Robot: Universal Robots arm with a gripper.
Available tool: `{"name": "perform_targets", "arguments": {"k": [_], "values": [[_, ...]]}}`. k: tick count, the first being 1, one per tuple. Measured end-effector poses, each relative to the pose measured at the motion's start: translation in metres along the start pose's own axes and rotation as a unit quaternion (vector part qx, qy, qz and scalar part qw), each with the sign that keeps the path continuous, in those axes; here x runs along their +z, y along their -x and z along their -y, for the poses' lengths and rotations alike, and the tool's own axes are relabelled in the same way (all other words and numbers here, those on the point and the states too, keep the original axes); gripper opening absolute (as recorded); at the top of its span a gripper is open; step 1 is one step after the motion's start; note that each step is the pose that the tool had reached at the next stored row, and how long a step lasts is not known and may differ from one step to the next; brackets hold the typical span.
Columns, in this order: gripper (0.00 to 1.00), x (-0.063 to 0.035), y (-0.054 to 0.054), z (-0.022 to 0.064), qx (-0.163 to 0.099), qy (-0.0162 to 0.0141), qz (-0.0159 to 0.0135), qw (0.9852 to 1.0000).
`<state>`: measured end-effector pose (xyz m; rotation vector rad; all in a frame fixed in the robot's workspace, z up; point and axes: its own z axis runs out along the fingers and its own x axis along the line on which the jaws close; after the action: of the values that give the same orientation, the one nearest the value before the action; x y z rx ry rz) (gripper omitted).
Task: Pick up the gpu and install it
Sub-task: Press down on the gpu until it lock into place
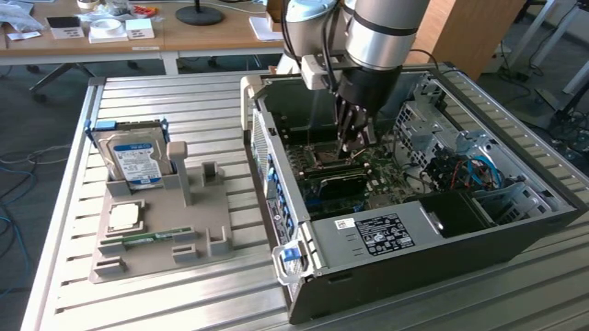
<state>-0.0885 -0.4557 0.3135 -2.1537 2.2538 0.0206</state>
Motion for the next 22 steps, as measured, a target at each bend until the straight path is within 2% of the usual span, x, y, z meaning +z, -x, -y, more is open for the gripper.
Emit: {"name": "perform_targets", "arguments": {"k": [5, 10, 15, 22], "values": [[0.11, 0.0036, -0.002, -0.0025, 0.0, 0.0, 0.0, 1.0], [0.11, 0.012, -0.003, -0.0043, 0.0, 0.0001, -0.0001, 1.0], [0.11, 0.0133, -0.003, -0.0043, 0.0, 0.0, 0.0, 1.0], [0.11, 0.0234, -0.003, -0.0019, 0.0, 0.0001, -0.0001, 1.0]]}}
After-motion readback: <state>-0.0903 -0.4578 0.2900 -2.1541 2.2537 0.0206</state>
